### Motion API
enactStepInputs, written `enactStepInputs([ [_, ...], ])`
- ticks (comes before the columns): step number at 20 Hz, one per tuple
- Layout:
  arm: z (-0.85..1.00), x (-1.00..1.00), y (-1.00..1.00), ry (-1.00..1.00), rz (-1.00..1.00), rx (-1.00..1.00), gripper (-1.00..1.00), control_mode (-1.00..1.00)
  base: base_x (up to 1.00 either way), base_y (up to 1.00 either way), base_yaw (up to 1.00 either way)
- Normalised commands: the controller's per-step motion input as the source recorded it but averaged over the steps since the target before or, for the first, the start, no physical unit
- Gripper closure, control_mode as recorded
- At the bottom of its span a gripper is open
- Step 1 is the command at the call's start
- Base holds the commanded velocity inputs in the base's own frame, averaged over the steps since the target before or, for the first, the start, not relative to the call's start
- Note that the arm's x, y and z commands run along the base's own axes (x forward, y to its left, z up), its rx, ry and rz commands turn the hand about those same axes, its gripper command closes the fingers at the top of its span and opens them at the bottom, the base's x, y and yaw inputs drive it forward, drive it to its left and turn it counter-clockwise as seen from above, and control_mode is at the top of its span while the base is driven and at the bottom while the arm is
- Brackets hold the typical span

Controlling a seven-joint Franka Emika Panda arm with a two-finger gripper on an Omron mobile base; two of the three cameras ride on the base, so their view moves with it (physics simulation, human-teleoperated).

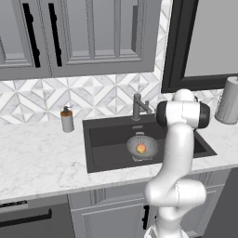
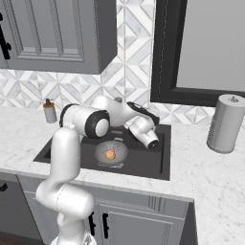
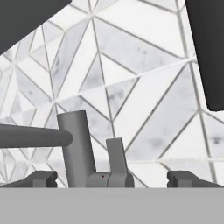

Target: Put the colander in the sink, put the peach in the colander, and turn on the sink faucet and pour water over the colander.

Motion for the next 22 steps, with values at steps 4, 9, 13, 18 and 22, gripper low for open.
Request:
enactStepInputs([
  [4,0.00,0.09,0.18,0.00,-0.01,0.00,-1.00,-1.00,0.00,0.00,0.00],
  [9,0.00,0.14,0.06,0.00,-0.03,0.00,-1.00,-1.00,0.00,0.00,0.00],
  [13,0.00,0.18,0.00,0.00,-0.06,0.00,-1.00,-1.00,0.00,0.00,0.00],
  [18,0.00,0.11,0.01,0.00,-0.05,0.00,-1.00,-1.00,0.00,0.00,0.00],
  [22,0.00,0.09,0.04,0.00,-0.03,0.00,-1.00,-1.00,0.00,0.00,0.00],
])
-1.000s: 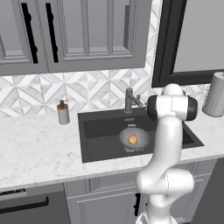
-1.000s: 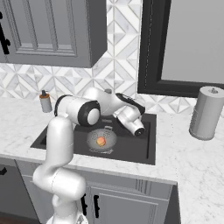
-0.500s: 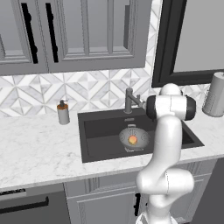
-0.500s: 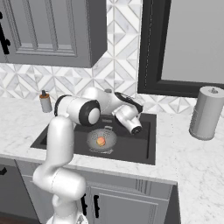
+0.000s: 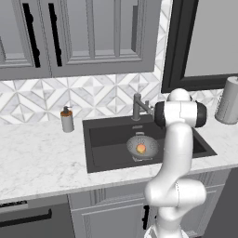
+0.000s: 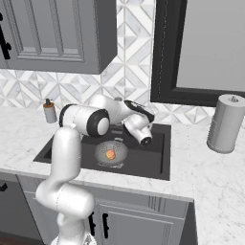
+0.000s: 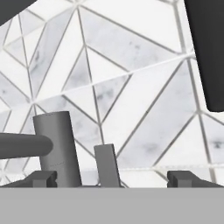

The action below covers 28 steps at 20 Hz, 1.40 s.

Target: Put the colander in the sink, put the peach in the colander, and turn on the sink faucet and pour water over the colander.

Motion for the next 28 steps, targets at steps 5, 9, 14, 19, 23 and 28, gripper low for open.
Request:
enactStepInputs([
  [5,-0.03,0.10,0.04,0.00,-0.01,0.00,-1.00,-1.00,0.00,0.00,0.00],
  [9,-0.12,0.20,0.04,0.00,0.00,0.00,-1.00,-1.00,0.00,0.00,0.00],
  [14,-0.09,0.32,0.00,0.00,0.00,0.00,-1.00,-1.00,0.00,0.00,0.00],
  [19,-0.01,0.30,0.00,0.00,0.00,0.00,-1.00,-1.00,0.00,0.00,0.00],
  [23,0.00,0.22,0.00,0.00,0.00,0.00,-1.00,-1.00,0.00,0.00,0.00],
  [28,0.00,0.19,0.00,0.00,0.00,0.00,-1.00,-1.00,0.00,0.00,0.00],
])
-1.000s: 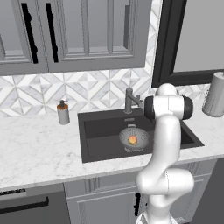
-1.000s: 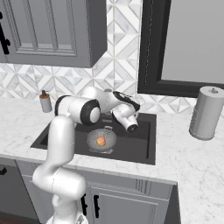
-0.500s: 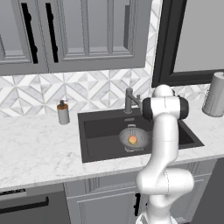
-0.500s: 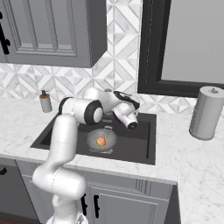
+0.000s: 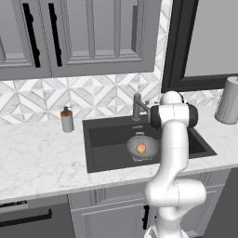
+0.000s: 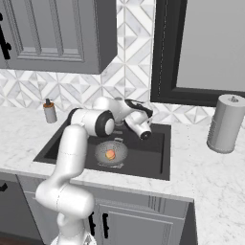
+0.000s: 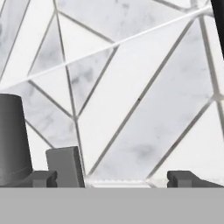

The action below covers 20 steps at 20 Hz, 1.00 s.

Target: Put the colander in the sink, put the peach in the colander, and turn on the sink faucet and pour water over the colander.

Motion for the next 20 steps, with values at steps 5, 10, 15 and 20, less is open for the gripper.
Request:
enactStepInputs([
  [5,0.00,0.10,0.04,0.00,0.00,0.00,-1.00,-1.00,0.00,0.00,0.00],
  [10,0.00,0.00,0.04,0.00,0.00,0.00,-1.00,-1.00,0.00,0.00,0.00],
  [15,0.00,0.00,0.05,0.00,0.00,0.00,-1.00,-1.00,0.00,0.00,0.00],
  [20,0.00,0.00,0.05,0.00,0.00,0.00,-1.00,-1.00,0.00,0.00,0.00],
])
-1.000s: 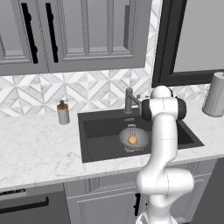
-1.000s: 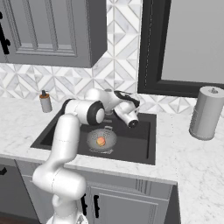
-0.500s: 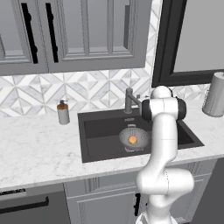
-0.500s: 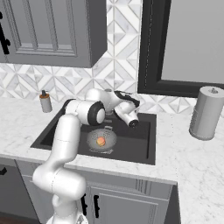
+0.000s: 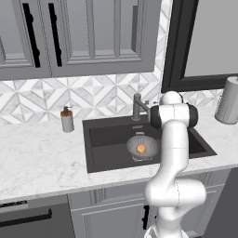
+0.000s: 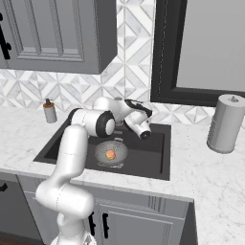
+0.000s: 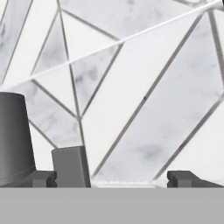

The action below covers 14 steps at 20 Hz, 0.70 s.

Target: Put the colander in the sink, put the peach in the colander, and turn on the sink faucet and pour water over the colander.

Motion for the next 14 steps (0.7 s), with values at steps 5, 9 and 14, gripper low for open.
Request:
enactStepInputs([
  [5,0.00,0.00,0.06,0.00,0.00,0.00,-1.00,-1.00,0.00,0.00,0.00],
  [9,0.00,0.00,0.07,0.00,0.00,0.00,-1.00,-1.00,0.00,0.00,0.00],
  [14,0.00,0.01,0.03,0.00,0.00,0.00,-1.00,-1.00,0.00,0.00,0.00],
])
